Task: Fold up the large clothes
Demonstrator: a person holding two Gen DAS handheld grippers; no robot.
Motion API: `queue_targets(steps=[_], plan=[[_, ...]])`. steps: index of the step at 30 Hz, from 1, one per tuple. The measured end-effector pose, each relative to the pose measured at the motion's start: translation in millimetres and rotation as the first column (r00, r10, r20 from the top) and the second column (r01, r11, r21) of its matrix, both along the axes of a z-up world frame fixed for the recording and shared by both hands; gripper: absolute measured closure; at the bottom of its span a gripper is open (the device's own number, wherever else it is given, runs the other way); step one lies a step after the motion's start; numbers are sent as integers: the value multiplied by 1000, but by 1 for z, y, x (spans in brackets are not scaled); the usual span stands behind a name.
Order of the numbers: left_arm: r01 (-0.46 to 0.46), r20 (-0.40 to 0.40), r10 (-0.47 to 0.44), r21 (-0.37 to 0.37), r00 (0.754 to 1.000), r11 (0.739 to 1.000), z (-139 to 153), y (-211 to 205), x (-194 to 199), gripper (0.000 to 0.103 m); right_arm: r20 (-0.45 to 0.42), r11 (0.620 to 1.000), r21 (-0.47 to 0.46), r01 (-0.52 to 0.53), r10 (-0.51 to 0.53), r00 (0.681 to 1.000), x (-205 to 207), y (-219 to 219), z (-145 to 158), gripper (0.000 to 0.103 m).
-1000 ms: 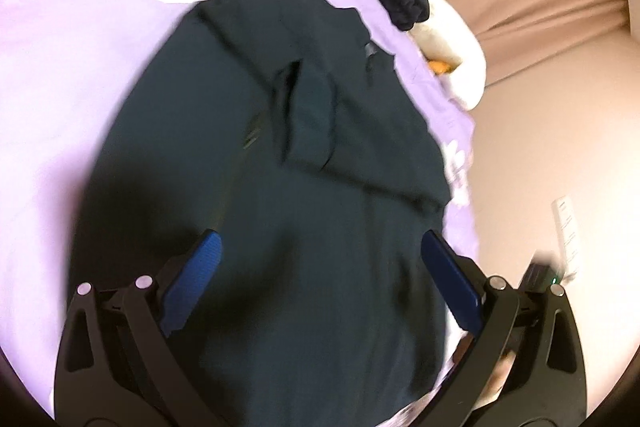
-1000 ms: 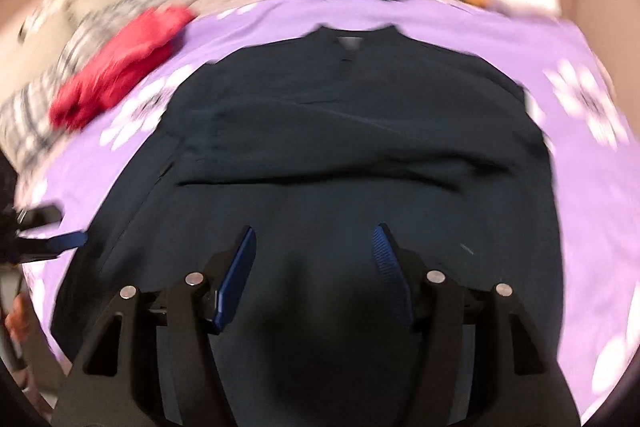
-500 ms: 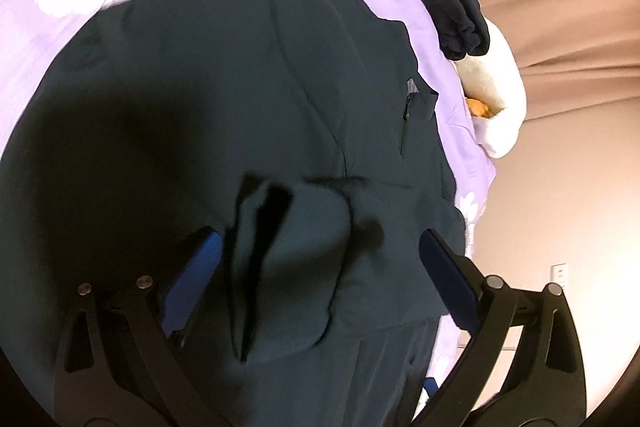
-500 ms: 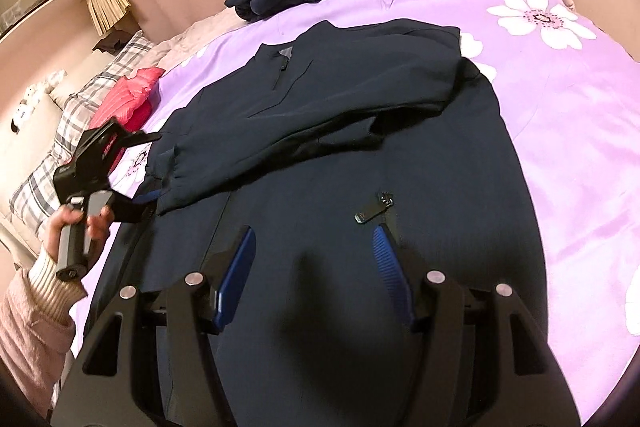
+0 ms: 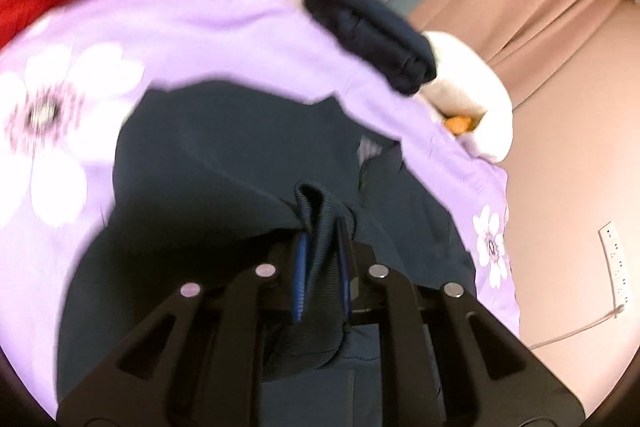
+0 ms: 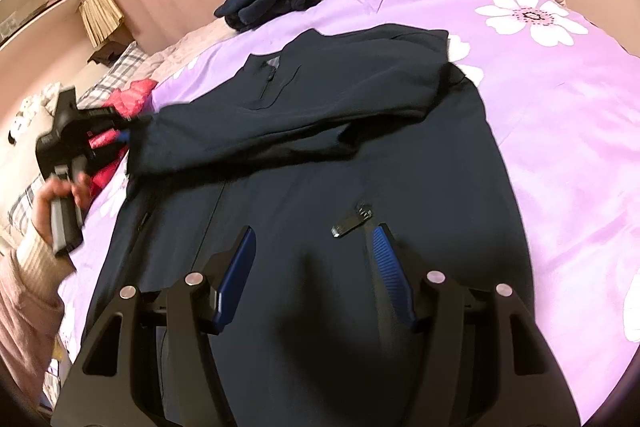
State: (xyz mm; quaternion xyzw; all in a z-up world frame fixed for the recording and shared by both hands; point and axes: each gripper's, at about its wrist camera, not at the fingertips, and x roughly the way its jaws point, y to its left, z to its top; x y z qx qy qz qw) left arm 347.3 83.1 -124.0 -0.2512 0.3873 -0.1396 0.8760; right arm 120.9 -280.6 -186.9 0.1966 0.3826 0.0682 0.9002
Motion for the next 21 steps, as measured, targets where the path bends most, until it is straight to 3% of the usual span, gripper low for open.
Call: queue_targets(steps=[4, 8, 12, 13, 19, 20, 21], plan=[[-7, 34, 7, 23, 999, 1000, -1, 3, 12, 89, -8, 1000, 1, 16, -16, 1000, 6, -7, -1, 41], [14, -119, -8, 50, 993, 999, -49, 8, 23, 82, -22, 1000, -7, 26, -26, 999, 10, -14, -3, 41], [26, -214, -33, -33, 976, 999, -79, 21, 15, 52, -40, 999, 21, 27, -27, 999, 17, -20, -8, 41], [34, -221, -43, -42, 974, 999, -81, 21, 11, 50, -45, 999, 36, 18, -16, 999, 20, -19, -8, 41], [112, -221, -127, -79, 967, 991, -77, 2, 6, 51, -33, 997, 69, -35, 38, 999, 67, 0, -10, 41], [116, -220, -129, -72, 967, 991, -76, 0, 6, 55, -30, 996, 83, -43, 45, 999, 74, 2, -11, 41], [116, -221, -129, -70, 967, 991, -77, -1, 6, 70, -31, 994, 97, -50, 53, 998, 85, 6, -13, 41]])
